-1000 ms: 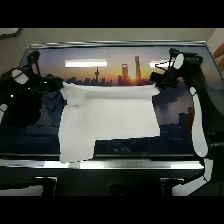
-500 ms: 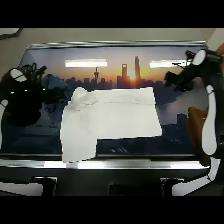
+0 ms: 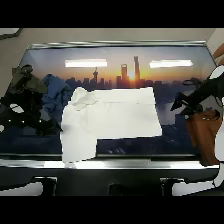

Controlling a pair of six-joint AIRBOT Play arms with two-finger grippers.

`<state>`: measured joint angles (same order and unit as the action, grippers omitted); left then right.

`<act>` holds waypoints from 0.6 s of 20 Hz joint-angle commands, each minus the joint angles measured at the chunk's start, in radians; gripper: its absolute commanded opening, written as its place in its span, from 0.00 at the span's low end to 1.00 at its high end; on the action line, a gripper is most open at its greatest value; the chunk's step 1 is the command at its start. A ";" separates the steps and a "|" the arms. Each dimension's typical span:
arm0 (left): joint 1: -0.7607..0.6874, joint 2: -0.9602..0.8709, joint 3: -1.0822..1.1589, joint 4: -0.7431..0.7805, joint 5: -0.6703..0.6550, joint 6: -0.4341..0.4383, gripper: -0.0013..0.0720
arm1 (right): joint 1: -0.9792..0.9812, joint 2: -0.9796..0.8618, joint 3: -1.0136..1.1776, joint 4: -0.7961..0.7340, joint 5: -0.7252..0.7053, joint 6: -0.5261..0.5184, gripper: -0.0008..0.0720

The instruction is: Fold the shirts.

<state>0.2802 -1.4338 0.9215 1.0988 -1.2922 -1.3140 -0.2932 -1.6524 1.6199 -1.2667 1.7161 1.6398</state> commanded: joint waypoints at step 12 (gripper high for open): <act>0.011 -0.057 -0.060 -0.131 0.081 0.060 0.06 | 0.055 0.021 -0.206 -0.013 -0.071 -0.061 0.84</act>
<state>0.2905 -1.4937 0.8574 0.9874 -1.2114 -1.2709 -0.2684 -1.6367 1.4841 -1.2621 1.6840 1.6032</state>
